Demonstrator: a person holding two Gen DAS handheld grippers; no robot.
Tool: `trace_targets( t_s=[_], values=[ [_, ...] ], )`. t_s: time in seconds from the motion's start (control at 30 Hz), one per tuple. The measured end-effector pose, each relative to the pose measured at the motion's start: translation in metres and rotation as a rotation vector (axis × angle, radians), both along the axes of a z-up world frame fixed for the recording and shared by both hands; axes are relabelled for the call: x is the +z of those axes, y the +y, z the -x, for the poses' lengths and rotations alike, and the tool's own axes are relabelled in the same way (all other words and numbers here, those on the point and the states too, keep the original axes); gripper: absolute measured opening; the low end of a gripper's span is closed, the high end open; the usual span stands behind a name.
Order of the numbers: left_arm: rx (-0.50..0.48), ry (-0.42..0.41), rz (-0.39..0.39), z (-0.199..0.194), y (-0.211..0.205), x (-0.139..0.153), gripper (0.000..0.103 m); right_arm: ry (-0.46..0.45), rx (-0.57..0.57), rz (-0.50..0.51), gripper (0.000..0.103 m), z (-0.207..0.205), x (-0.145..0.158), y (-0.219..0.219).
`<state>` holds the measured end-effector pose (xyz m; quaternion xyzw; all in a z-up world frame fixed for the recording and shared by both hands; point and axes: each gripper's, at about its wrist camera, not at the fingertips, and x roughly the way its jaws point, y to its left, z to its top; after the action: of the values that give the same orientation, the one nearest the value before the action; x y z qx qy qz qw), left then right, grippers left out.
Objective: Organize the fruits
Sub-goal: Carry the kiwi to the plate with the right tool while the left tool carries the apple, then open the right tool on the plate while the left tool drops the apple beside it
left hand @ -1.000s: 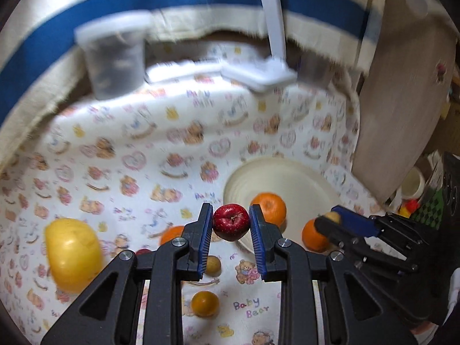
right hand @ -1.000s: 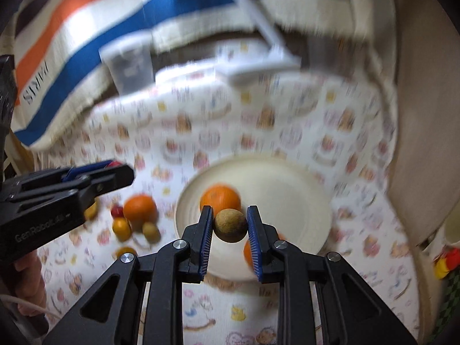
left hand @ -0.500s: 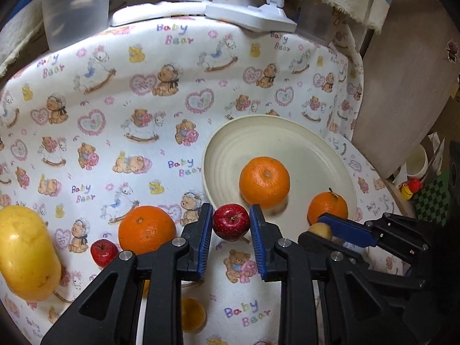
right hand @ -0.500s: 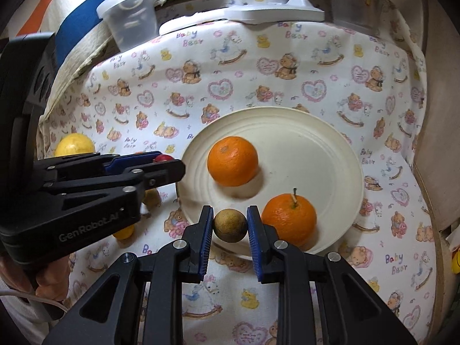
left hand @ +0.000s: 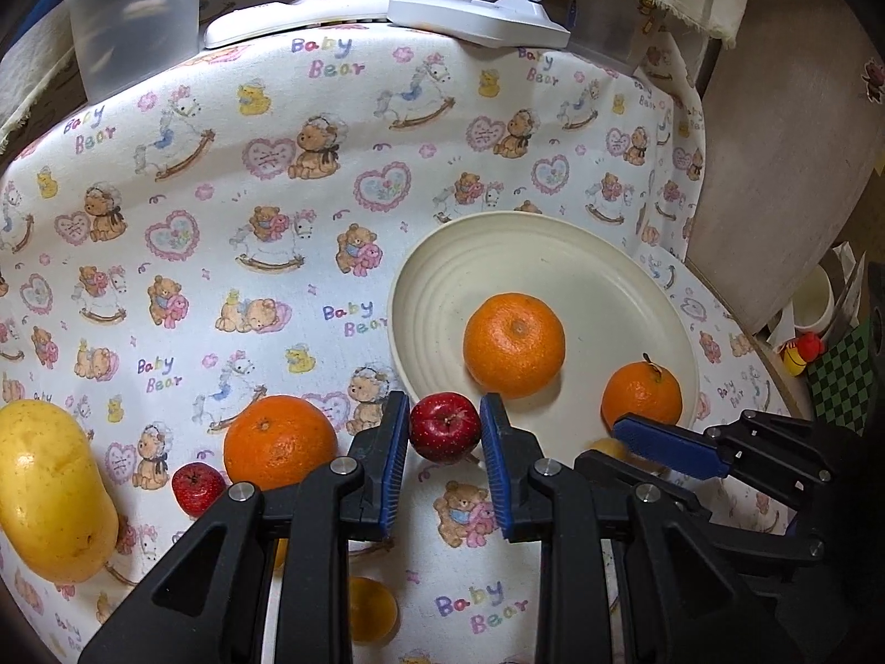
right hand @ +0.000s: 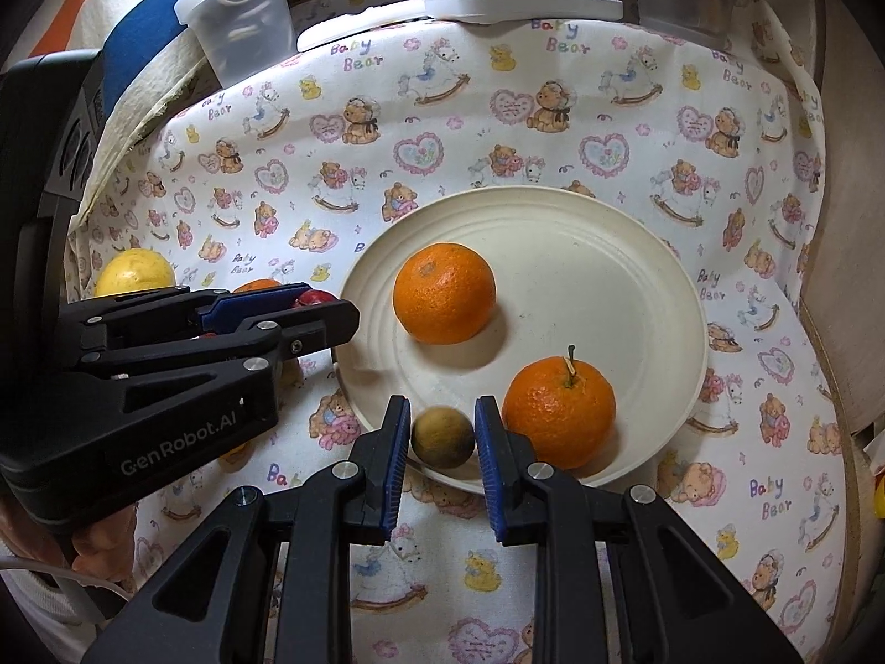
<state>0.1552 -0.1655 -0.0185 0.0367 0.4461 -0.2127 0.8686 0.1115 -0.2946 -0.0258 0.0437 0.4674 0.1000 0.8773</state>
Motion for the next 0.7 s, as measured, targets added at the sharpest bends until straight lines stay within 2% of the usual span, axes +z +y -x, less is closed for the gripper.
trace_targets(
  t_s=[0.13, 0.2, 0.47, 0.7],
  values=[
    [0.002, -0.009, -0.005, 0.0, 0.0, 0.0, 0.027, -0.002, -0.008, -0.007, 0.03, 0.0, 0.002, -0.001],
    [0.007, -0.006, 0.002, -0.001, 0.001, 0.001, 0.035, -0.009, -0.013, -0.015, 0.032, 0.002, 0.004, -0.003],
    [0.012, -0.033, 0.013, 0.001, 0.004, 0.008, 0.044, -0.045, -0.038, -0.037, 0.033, 0.007, 0.012, -0.01],
    [0.031, -0.117, -0.035, 0.016, 0.012, 0.025, 0.055, -0.064, -0.049, -0.046, 0.033, 0.011, 0.017, -0.012]
  ],
)
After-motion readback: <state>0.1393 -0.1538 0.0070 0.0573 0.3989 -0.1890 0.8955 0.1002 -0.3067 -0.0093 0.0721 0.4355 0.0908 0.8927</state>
